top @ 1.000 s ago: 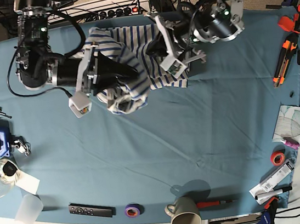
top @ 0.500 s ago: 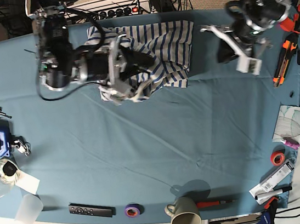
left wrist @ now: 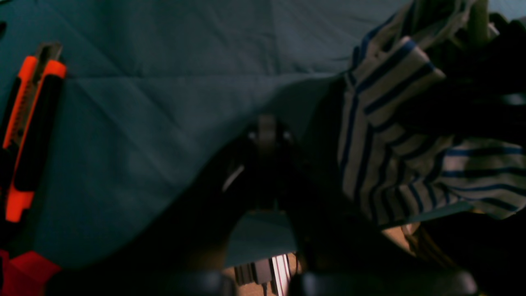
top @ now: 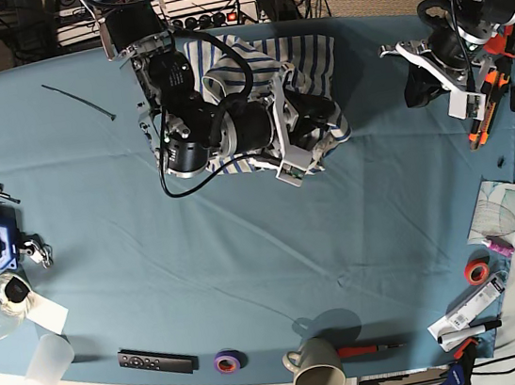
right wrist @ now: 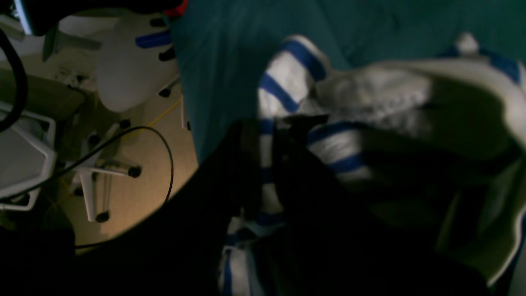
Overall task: Fold the T-shirt properly
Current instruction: 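Fold the shirt end with the right gripper over toward the left gripper, then flatten the folded bundle with the left gripper and release it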
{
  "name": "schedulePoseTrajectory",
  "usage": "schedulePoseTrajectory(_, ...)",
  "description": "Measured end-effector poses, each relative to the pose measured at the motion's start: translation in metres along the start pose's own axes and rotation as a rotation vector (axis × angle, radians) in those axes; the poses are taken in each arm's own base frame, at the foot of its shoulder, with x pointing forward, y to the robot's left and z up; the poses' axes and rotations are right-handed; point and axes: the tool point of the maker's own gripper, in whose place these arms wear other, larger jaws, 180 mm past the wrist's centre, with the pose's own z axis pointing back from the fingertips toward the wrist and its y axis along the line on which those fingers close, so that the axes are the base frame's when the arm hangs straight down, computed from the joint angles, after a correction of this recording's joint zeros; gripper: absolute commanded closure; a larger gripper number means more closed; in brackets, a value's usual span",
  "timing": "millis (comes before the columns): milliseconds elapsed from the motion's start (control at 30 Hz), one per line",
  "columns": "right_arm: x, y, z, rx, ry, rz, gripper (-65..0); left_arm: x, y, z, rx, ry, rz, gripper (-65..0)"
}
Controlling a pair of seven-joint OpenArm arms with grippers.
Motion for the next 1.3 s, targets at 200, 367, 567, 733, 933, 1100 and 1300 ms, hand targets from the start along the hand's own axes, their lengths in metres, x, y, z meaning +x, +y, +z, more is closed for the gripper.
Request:
schedulePoseTrajectory(200,-0.007,0.003,0.001,0.016,0.047,-0.001,-11.2,0.0,0.0,0.0,0.0,0.0,0.0,0.0)
schedulePoseTrajectory(367,0.019,0.032,0.004,0.185,-0.095,-0.04,-16.0,0.0,0.0,0.0,0.0,0.0,0.0,0.0)
schedulePoseTrajectory(567,0.049,0.048,0.021,0.255,-0.209,-0.007,-15.9,0.0,0.0,0.0,0.0,0.0,0.0,0.0)
schedulePoseTrajectory(733,0.059,0.015,0.048,0.145,-0.301,-0.049,-15.9,0.0,0.0,0.0,0.0,0.0,0.0,0.0)
schedulePoseTrajectory(933,0.053,-0.056,0.117,-0.123,-0.458,-0.166,-15.9,0.012,-0.033,0.003,-0.18,-0.07,-0.058,0.0)
schedulePoseTrajectory(1100,0.034,-0.094,0.178,-0.311,-0.566,-0.249,-15.9,0.019,-0.068,0.015,-0.381,-0.131,-0.129,0.0)
schedulePoseTrajectory(1300,-0.002,-0.119,0.222,-0.49,-0.514,-0.291,-15.9,0.018,-0.086,0.015,-0.456,-0.139,-0.154,0.0)
